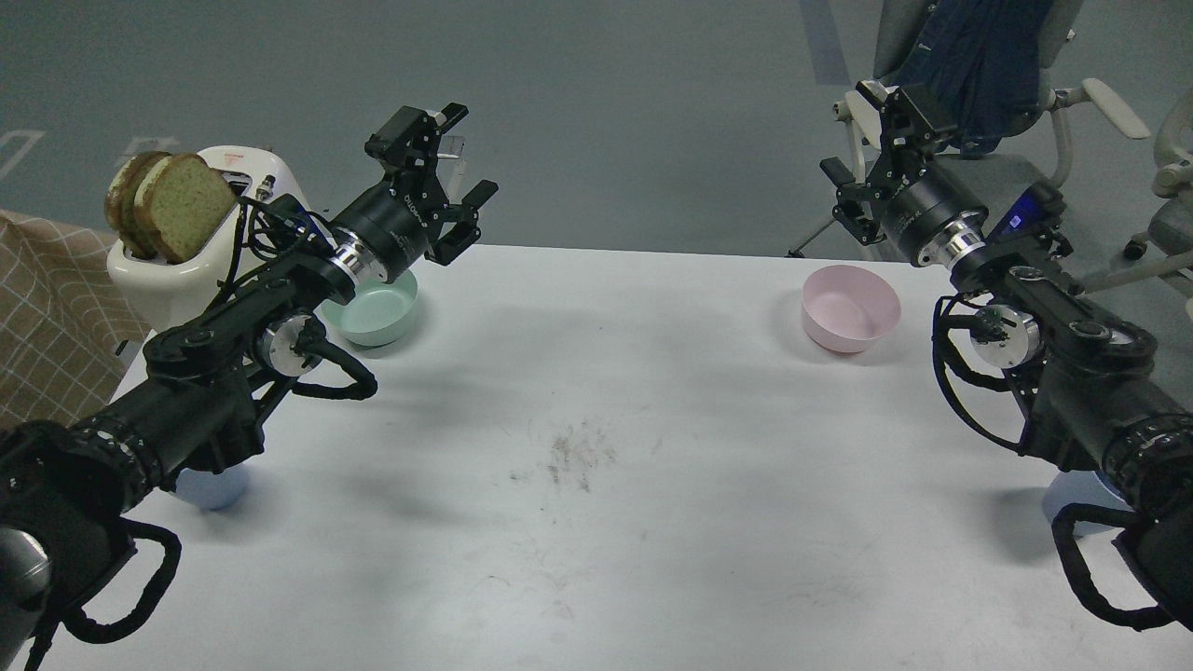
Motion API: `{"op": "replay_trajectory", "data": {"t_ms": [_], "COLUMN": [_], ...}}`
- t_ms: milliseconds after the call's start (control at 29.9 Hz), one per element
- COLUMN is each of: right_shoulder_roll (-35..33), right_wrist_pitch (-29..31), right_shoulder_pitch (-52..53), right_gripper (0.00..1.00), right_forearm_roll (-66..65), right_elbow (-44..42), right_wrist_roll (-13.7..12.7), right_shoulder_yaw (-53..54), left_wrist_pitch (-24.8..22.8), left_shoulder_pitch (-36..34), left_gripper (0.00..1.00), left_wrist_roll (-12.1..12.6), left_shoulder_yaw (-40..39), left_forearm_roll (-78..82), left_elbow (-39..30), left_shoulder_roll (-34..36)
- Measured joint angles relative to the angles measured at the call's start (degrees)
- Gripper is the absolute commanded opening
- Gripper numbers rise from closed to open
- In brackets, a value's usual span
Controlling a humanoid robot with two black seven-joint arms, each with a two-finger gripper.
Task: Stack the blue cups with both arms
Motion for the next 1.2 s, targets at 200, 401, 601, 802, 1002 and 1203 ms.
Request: {"op": "replay_trajectory", "data": {"t_ms": [200, 401, 601, 802, 1002, 1203], "right_shoulder_roll": [0.1, 0.0, -0.2, -0.4, 0.0, 0.1], "right_wrist_pitch": [0.0, 0.0, 0.0, 0.0, 0.0, 0.0], "right_shoulder_pitch": [-0.3, -0.3, -0.3, -0.3, -0.3, -0.3], "right_gripper": [1.00, 1.00, 1.00, 1.00, 1.00, 1.00], "right_forearm_roll": [0.0, 0.1, 0.1, 0.2, 0.3, 0.3], "right_elbow": [-0.1, -0.1, -0.1, -0.4, -1.1, -1.2], "right_wrist_roll": [0.0, 0.0, 0.0, 0.0, 0.0, 0.0], "right_shoulder_yaw": [1.6, 1.8, 1.8, 1.7, 2.8, 3.1], "left_wrist_pitch": [0.0, 0.0, 0.0, 0.0, 0.0, 0.0], "left_shoulder_pitch": [0.9, 1.0, -0.5, -1.5, -1.8, -2.3], "left_gripper": [0.98, 0.98, 0.98, 0.98, 0.98, 0.98], "left_wrist_roll": [-0.1, 0.1, -0.2, -0.5, -0.2, -0.2], "left_shoulder_yaw": [0.1, 0.0, 0.4, 0.1, 0.0, 0.0], "left_forearm_roll": [0.0, 0.0, 0.1, 0.1, 0.0, 0.0], "left_elbow": [0.0, 0.0, 0.1, 0.1, 0.0, 0.0], "left_shoulder_roll": [0.0, 0.0, 0.5, 0.2, -0.3, -0.3]}}
